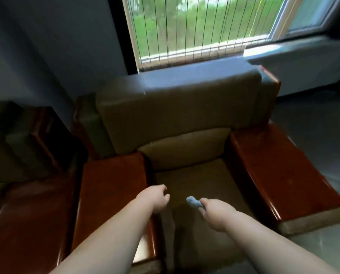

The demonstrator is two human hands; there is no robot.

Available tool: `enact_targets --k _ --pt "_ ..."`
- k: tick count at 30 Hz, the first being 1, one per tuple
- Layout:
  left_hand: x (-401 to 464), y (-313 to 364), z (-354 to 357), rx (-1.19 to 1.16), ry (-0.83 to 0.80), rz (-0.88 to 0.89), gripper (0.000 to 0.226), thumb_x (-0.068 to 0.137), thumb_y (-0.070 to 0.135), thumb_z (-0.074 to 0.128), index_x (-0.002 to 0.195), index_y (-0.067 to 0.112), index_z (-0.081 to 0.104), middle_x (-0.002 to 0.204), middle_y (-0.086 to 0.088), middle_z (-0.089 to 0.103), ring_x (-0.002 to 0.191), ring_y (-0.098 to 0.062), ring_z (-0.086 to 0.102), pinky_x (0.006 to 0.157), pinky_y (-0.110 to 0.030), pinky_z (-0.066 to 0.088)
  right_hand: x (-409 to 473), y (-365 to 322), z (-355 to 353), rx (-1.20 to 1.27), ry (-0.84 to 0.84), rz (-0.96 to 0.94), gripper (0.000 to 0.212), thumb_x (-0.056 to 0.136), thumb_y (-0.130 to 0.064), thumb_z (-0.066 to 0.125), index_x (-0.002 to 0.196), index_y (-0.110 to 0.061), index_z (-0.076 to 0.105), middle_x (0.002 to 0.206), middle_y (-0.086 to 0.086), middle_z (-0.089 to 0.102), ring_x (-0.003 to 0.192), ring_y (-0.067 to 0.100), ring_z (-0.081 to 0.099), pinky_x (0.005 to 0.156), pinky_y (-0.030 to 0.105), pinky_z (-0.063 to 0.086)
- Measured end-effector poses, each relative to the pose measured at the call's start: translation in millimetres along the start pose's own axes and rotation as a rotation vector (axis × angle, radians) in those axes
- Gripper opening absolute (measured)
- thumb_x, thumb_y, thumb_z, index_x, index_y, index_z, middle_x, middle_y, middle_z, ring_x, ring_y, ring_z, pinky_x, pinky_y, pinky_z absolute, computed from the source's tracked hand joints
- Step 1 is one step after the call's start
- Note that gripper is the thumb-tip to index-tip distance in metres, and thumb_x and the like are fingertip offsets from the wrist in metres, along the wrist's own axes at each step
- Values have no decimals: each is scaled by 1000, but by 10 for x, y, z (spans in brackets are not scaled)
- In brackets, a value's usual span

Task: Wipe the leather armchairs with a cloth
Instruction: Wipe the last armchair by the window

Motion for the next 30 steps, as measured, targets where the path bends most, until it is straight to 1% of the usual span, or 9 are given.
enact_targets --k 3,5,8,11,15,19,22,25,30 --pt "-65 -119 -528 16 26 5 53 107 46 49 157 28 47 155 -4 54 141 -26 54 113 -40 49 -10 -348 -514 -35 95 -27 36 108 -46 36 128 -21 53 125 6 64 113 27 63 91 38 50" --pt "-113 -195 -855 29 48 17 51 105 47 49 154 29 51 151 -4 58 137 -26 57 111 -41 49 -27 -611 -770 -19 136 -56 35 106 -49 39 123 -23 57 121 3 65 112 26 63 94 38 52" --pt "-182 -332 -1321 4 130 23 49 104 48 50 148 28 56 146 -4 62 133 -26 60 110 -38 50 -30 -941 -1134 72 249 -109 33 101 -55 43 106 -28 61 100 -7 69 95 18 67 81 35 55" --pt "-269 -458 -1680 -39 201 14 45 103 48 51 143 29 60 140 -1 66 128 -23 63 107 -38 51 -62 -1188 -1437 133 380 -166 27 98 -56 46 98 -33 60 83 -10 67 78 9 64 61 30 47" --pt "-348 -551 -2090 0 274 -7 42 100 50 51 136 33 63 135 2 69 123 -22 65 103 -38 54 -27 -1464 -1791 67 450 -234 29 97 -57 46 104 -34 62 89 -10 70 84 12 67 71 34 55" --pt "-432 -533 -2561 27 378 -1 44 100 50 50 139 33 61 137 3 68 125 -22 64 102 -36 53 72 -1700 -2195 20 499 -307 32 96 -57 44 103 -31 63 92 -8 72 89 17 68 77 36 56" --pt "-504 -539 -2874 -8 453 -9 45 101 51 52 141 32 60 138 3 68 125 -21 64 105 -36 52 195 -1842 -2484 8 522 -339 32 96 -57 44 98 -30 62 86 -7 70 82 18 67 67 34 52" --pt "-538 -583 -3042 -40 505 -50 46 102 52 52 142 32 60 138 4 67 125 -19 64 104 -35 51 347 -1914 -2691 -14 534 -351 35 95 -60 42 94 -30 59 78 -9 63 75 19 63 55 31 39" --pt "-461 -586 -2983 53 464 -153 46 102 51 51 143 32 59 138 5 67 125 -19 64 104 -37 53 604 -1833 -2851 -36 483 -384 43 96 -65 35 93 -29 60 77 -9 63 73 19 62 55 29 42"
Point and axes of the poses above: each hand's wrist, its own x-axis towards the middle knuckle, its own z-axis out of the palm, y = z × x, the point moved 7 cm from there along x, towards the middle knuckle
